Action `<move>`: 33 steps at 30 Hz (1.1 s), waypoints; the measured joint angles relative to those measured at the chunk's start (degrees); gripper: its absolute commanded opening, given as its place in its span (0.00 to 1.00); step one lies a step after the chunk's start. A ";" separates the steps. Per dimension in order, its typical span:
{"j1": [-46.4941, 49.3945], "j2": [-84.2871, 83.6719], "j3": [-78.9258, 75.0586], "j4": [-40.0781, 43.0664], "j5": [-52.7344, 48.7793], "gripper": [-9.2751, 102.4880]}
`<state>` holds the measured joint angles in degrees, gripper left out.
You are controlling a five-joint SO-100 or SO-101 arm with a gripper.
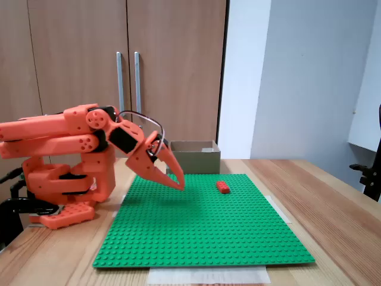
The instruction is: Pick the yellow lego block and put it in the box.
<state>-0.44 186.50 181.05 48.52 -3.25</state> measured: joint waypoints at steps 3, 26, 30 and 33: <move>0.00 0.00 0.18 0.00 0.70 0.07; 1.14 0.00 0.35 0.00 2.11 0.07; 1.14 0.00 0.35 0.00 2.11 0.07; 1.14 0.00 0.35 0.00 2.11 0.07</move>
<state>0.70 186.50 181.41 48.52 -1.14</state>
